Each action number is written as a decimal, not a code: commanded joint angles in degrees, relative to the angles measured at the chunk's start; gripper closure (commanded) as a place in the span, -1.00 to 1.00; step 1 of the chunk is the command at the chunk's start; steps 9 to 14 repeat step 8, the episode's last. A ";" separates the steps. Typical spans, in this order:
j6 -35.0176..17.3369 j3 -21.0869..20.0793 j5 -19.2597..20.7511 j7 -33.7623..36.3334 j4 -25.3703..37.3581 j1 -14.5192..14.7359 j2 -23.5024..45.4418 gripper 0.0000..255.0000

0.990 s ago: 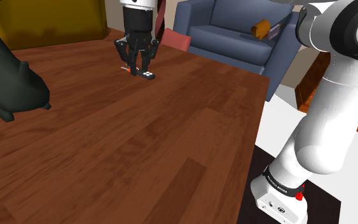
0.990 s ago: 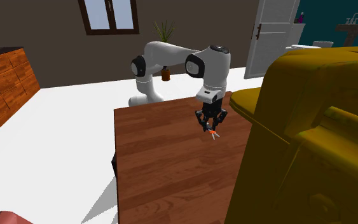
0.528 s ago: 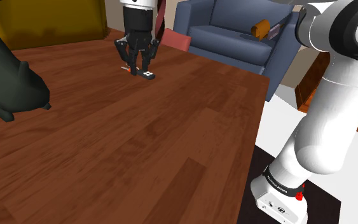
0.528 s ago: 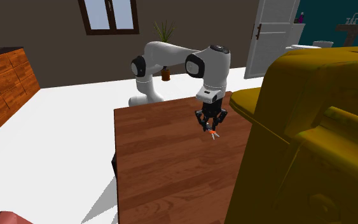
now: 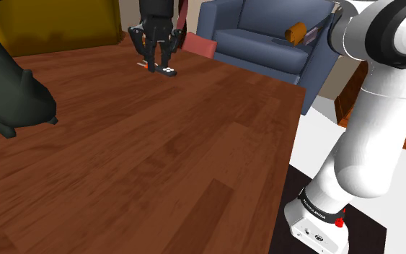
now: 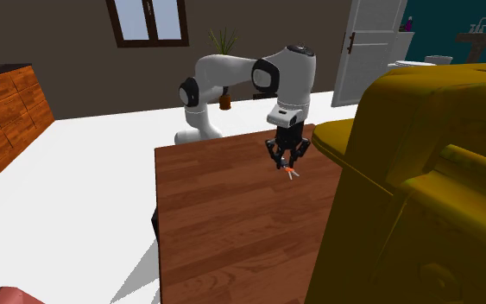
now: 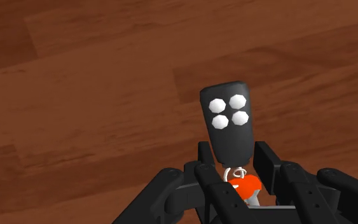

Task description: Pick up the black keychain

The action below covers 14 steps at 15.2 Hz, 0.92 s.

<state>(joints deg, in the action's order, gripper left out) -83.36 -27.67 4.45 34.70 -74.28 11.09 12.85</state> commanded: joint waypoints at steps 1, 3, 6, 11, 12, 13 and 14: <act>1.97 -0.07 0.33 0.16 2.54 0.34 0.66 1.00; 3.98 -0.15 0.80 0.39 5.41 0.81 1.60 1.00; 7.20 -0.27 1.66 0.76 10.21 1.72 3.31 1.00; 7.36 -0.27 1.70 0.77 10.45 1.77 3.40 1.00; 7.36 -0.27 1.70 0.77 10.45 1.77 3.40 1.00; 7.36 -0.27 1.70 0.77 10.45 1.77 3.40 1.00; 7.36 -0.27 1.70 0.77 10.45 1.77 3.40 1.00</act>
